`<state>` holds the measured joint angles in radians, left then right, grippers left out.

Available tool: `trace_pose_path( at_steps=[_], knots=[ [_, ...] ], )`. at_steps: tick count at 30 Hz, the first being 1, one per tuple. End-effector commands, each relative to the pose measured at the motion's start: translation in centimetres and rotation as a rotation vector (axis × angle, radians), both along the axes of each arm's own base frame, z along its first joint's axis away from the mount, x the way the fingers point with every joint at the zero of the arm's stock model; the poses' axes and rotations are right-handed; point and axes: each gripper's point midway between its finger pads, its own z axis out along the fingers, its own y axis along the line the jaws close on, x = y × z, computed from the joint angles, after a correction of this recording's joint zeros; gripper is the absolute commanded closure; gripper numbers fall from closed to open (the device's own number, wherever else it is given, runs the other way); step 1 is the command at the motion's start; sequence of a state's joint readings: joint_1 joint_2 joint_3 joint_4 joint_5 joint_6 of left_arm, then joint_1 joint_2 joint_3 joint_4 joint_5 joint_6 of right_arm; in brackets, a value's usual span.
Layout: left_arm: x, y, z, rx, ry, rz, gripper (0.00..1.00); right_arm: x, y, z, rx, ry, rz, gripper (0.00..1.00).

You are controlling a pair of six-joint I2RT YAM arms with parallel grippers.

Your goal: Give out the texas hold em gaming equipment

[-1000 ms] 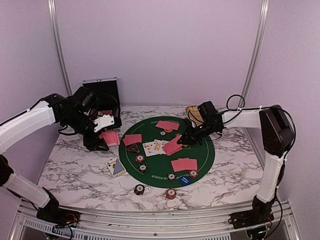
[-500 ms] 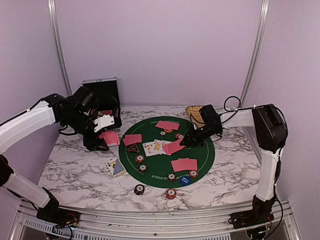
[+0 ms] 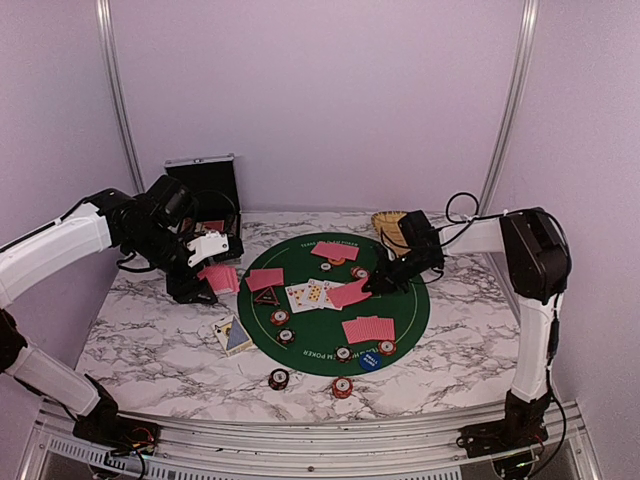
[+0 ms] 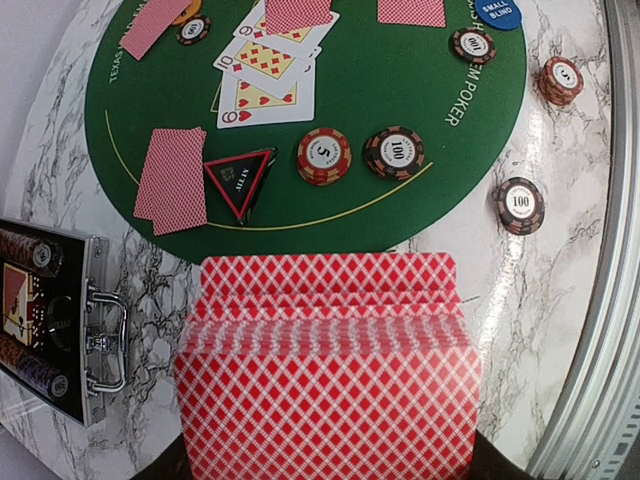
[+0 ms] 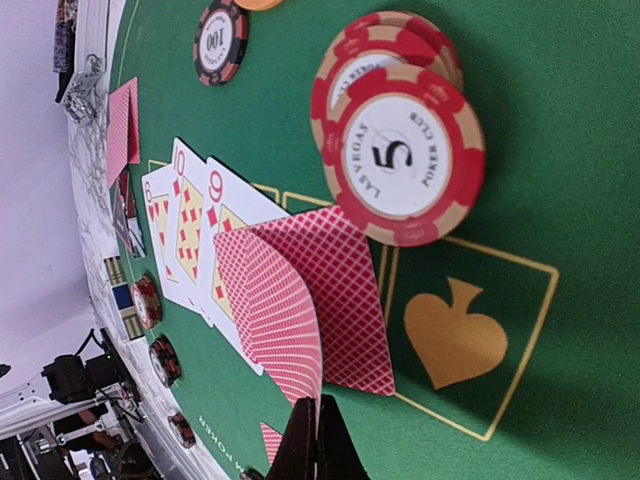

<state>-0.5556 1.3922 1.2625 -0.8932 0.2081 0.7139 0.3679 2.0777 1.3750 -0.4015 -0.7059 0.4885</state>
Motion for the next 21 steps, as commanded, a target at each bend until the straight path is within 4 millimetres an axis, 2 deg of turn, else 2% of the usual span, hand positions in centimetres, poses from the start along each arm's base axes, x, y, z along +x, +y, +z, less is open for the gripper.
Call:
trace_pose_path(
  at_steps=[1,10,15,21],
  knots=[
    [-0.2,0.3,0.1,-0.005,0.004,0.009,1.00,-0.1,-1.7,-1.9,-0.094,0.007,-0.010,1.00],
    [-0.4,0.6,-0.2,-0.002,0.008,0.016,1.00,-0.7,-2.8,-3.5,-0.171,0.028,-0.005,1.00],
    [-0.3,0.7,-0.5,-0.004,0.015,0.023,1.00,-0.8,-2.9,-3.5,-0.179,0.032,-0.005,0.90],
    [0.2,1.4,-1.3,-0.005,0.024,0.055,1.00,-0.9,-3.3,-3.5,-0.208,0.030,0.002,0.72]
  ],
)
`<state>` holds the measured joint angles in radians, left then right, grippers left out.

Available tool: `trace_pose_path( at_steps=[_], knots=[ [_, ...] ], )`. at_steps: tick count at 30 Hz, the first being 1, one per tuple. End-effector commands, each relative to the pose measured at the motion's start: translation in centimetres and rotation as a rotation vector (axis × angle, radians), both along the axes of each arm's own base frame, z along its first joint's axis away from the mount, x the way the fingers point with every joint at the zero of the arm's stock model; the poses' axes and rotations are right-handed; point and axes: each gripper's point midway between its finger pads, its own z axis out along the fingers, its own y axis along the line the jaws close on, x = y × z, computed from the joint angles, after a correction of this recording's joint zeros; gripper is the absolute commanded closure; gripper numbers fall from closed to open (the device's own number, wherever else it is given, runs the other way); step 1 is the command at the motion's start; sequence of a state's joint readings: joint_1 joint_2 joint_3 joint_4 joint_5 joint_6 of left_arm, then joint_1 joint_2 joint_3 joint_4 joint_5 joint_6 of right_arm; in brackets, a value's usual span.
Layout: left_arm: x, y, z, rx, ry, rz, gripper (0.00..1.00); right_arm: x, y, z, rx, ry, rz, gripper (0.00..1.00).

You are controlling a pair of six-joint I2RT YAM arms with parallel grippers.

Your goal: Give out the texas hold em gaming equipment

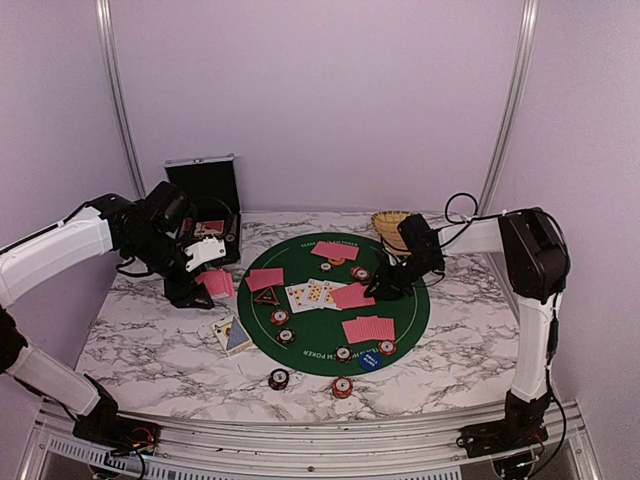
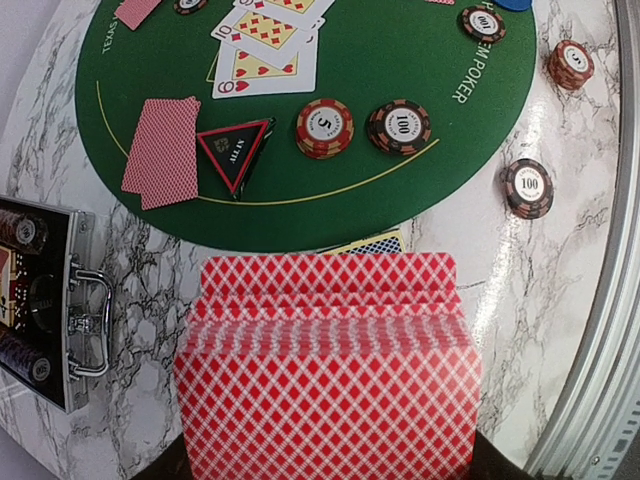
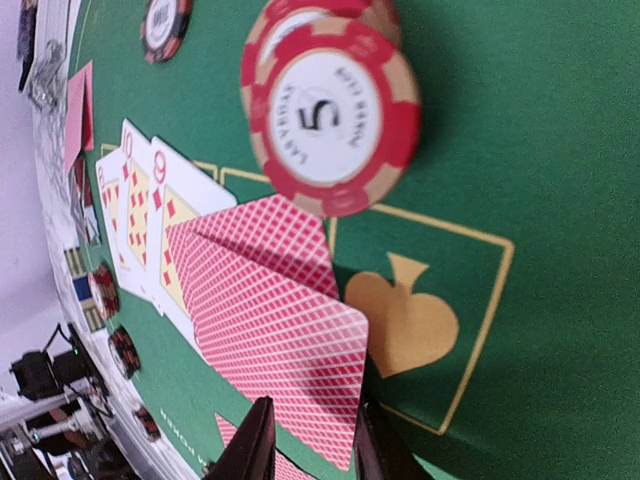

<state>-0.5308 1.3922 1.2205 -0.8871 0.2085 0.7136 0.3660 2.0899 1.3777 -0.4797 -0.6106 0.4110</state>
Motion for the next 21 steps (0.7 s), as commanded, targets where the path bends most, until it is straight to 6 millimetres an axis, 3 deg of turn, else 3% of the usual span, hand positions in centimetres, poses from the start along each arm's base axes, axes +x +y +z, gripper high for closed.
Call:
trace_pose_path(
  at_steps=[1,11,15,21],
  knots=[
    [0.4,0.5,0.0,-0.025,-0.006,0.036,1.00,-0.3,-1.8,-1.4,-0.098,0.029,-0.016,0.69],
    [1.1,1.3,-1.3,-0.011,-0.009,0.092,1.00,0.4,-3.7,-0.1,-0.273,-0.031,-0.035,0.45],
    [1.3,1.7,-2.2,-0.009,-0.004,0.119,1.00,1.0,-4.3,1.7,-0.319,-0.086,-0.059,0.33],
    [1.4,2.2,-2.7,-0.020,-0.012,0.153,1.00,1.5,-4.7,4.2,-0.347,-0.155,-0.099,0.22]
  ],
)
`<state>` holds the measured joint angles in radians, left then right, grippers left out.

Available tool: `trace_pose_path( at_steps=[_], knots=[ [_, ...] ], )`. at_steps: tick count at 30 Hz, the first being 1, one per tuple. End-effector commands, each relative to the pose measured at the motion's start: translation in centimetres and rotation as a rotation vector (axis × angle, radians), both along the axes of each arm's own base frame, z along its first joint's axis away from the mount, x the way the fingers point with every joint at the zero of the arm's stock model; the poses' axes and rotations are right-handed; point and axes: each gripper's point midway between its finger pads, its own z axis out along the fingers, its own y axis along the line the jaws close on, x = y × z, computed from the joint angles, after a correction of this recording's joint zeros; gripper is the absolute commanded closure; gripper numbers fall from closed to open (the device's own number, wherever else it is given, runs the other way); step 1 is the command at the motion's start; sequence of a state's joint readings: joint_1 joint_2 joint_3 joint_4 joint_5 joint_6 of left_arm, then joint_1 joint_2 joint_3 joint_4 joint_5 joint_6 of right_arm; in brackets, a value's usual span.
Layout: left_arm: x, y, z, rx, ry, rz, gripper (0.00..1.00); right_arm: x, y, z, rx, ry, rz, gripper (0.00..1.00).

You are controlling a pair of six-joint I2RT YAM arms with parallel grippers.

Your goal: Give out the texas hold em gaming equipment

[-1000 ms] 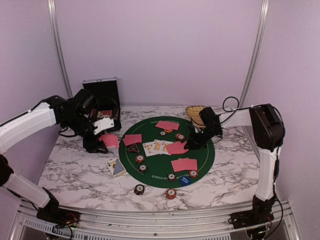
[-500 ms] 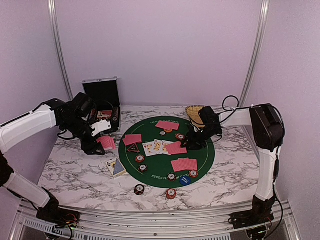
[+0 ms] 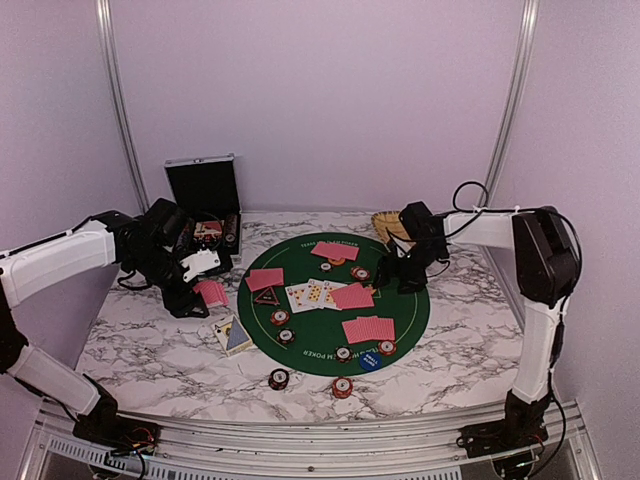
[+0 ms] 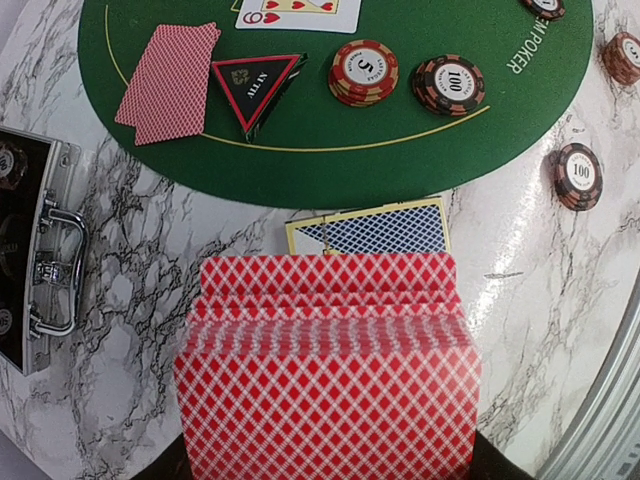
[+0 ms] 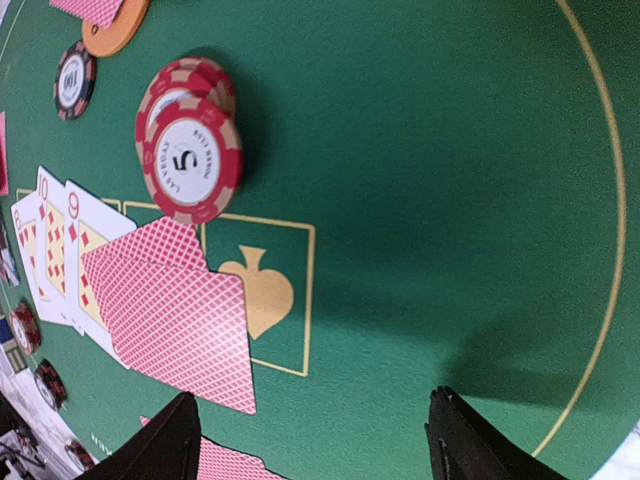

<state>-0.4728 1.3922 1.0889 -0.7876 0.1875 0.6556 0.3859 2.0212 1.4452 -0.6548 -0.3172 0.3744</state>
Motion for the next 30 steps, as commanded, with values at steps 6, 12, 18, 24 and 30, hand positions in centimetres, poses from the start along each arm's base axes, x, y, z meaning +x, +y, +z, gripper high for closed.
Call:
trace_pose_path(
  at_steps=[6,12,18,24,30],
  knots=[
    [0.6,0.1,0.6,-0.040,-0.049,0.047,1.00,0.3,-1.2,4.7,-0.112,-0.169,-0.057,0.08],
    [1.1,0.6,-0.4,-0.017,-0.066,0.077,1.00,0.2,-1.8,7.5,-0.118,-0.270,-0.118,0.05],
    [2.9,2.2,-1.9,0.033,-0.118,0.137,1.00,-0.3,-2.8,10.4,-0.094,-0.338,-0.179,0.04],
    [6.2,4.9,-3.7,0.063,-0.130,0.304,1.00,-0.9,-3.2,11.2,-0.069,-0.355,-0.211,0.04],
    [8.7,6.4,-4.4,0.060,-0.193,0.443,1.00,-0.9,-4.9,12.1,-0.092,-0.389,-0.270,0.03]
  ],
)
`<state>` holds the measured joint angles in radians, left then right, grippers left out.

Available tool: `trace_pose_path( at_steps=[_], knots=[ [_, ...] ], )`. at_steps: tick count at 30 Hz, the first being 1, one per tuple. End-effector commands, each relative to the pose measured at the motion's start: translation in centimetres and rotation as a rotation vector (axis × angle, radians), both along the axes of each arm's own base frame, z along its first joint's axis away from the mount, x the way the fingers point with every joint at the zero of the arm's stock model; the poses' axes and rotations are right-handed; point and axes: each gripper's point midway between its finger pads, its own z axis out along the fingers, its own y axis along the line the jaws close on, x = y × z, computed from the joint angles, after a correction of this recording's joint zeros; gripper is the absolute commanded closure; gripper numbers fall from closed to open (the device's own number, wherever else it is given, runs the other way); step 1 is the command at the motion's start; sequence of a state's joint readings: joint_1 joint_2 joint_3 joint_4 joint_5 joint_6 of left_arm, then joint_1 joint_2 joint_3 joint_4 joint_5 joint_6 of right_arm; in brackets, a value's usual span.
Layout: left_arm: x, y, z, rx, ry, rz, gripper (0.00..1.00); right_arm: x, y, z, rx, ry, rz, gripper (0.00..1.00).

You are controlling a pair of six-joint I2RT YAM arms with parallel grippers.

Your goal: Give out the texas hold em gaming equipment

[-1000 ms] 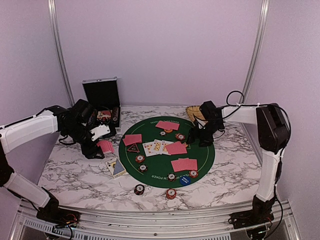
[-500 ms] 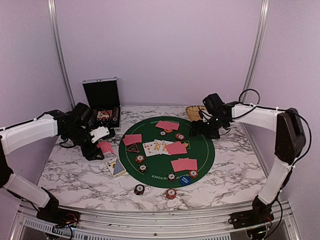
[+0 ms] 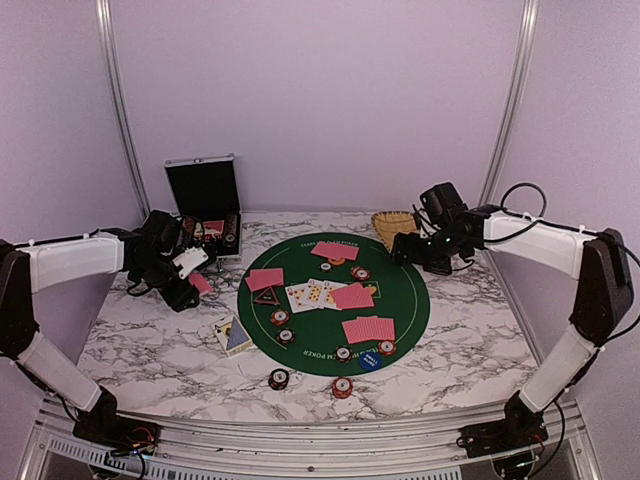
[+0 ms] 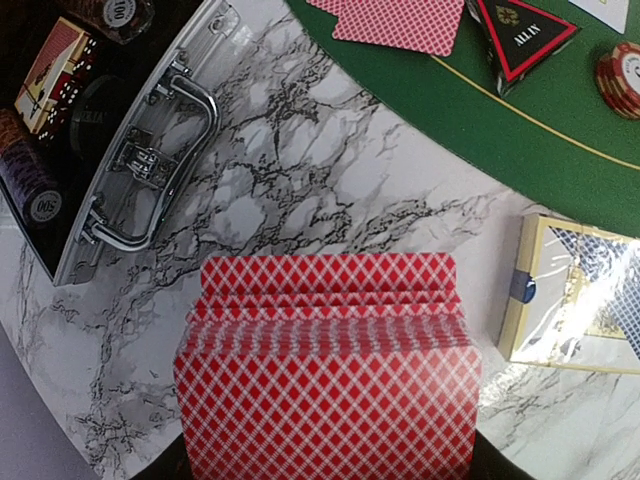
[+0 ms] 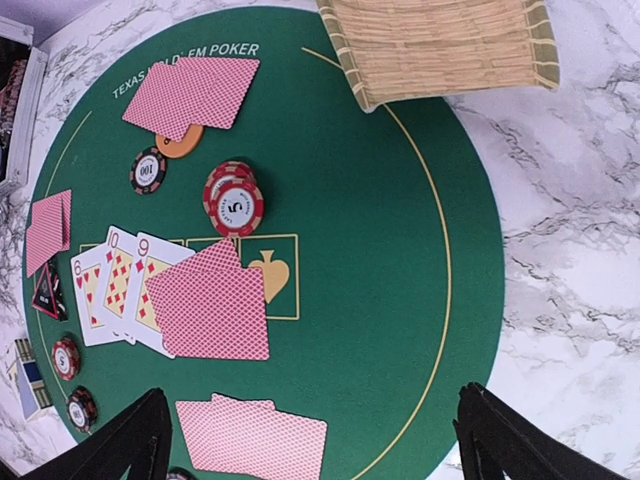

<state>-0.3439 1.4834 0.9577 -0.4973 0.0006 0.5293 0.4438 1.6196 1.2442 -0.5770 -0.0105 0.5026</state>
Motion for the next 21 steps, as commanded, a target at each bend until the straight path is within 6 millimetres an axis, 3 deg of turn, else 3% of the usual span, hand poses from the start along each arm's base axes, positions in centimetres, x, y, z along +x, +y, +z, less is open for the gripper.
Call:
trace_pose_path(
  at_steps=[1,6,21],
  knots=[
    [3.2,1.2,0.3,-0.022,-0.112,0.144,1.00,0.6,-1.5,2.5,0.006,-0.082,-0.078,0.03],
    [4.3,2.1,-1.4,-0.044,-0.120,0.246,1.00,0.4,-2.2,2.8,0.018,-0.089,-0.102,0.03],
    [2.6,0.8,-4.9,-0.159,-0.022,0.349,1.00,0.0,-2.3,2.4,0.029,-0.057,-0.126,0.03]
  ],
)
